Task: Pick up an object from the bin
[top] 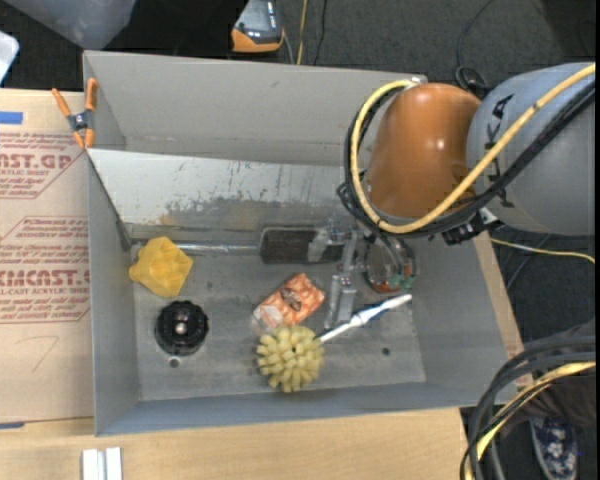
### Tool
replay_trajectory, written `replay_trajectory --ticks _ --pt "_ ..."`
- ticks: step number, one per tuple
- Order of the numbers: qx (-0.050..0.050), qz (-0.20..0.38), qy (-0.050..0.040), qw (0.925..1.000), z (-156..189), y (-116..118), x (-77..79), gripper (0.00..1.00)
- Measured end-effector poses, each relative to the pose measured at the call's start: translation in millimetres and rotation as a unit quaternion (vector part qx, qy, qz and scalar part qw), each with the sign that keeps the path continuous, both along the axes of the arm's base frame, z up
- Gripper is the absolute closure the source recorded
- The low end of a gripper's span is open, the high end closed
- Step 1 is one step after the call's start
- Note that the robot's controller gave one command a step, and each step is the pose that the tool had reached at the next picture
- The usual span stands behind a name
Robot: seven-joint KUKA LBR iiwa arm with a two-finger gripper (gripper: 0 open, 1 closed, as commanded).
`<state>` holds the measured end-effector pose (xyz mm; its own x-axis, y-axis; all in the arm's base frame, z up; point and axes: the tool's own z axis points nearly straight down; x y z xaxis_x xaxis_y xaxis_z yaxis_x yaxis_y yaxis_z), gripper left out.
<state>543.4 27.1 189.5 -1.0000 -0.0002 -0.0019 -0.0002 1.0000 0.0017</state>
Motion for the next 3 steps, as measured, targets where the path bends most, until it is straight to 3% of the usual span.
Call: replay_trajectory --ticks 1,2,3 --pt "0.000 0.000 0.0000 1.0000 0.0 0.0 0.0 0.00" --pt "0.001 -0.020 0.0013 0.9998 -33.5 -4.7 -18.1 0.00" --pt "0.000 0.036 -0.0025 0.9993 -56.8 -18.8 -10.0 0.00"
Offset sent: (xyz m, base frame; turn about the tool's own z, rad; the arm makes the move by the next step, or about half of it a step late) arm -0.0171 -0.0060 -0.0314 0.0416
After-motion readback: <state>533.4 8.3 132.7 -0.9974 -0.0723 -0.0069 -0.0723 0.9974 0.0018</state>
